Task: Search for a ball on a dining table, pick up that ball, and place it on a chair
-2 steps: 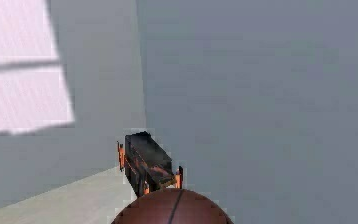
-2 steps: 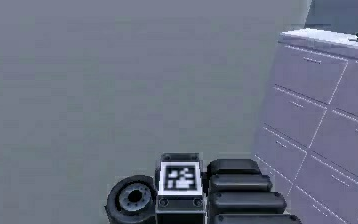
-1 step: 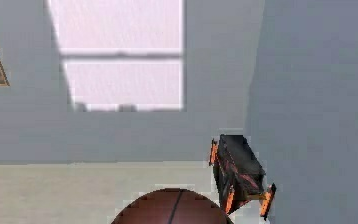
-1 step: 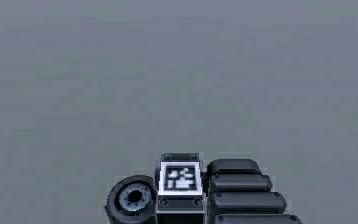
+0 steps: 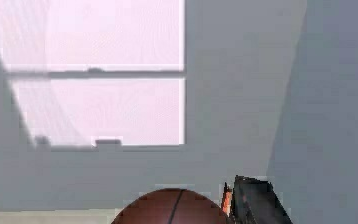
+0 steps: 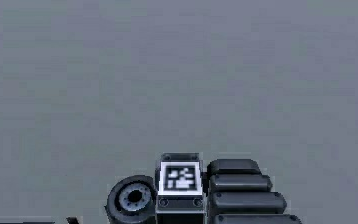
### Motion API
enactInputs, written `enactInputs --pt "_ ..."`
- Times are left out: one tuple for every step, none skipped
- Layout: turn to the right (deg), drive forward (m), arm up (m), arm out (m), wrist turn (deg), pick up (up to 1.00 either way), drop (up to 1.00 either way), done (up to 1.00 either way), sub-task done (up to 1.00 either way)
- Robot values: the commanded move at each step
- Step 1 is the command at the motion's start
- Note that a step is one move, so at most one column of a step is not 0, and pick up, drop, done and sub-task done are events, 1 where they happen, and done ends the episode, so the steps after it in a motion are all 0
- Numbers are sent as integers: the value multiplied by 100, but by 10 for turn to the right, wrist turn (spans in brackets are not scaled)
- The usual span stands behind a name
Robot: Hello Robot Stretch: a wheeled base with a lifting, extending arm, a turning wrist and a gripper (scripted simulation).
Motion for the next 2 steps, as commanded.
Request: enactInputs --pt "-450 0 0 0 0 0 0 0 0" --pt "-90 0 0 0 0 0 0 0 0"
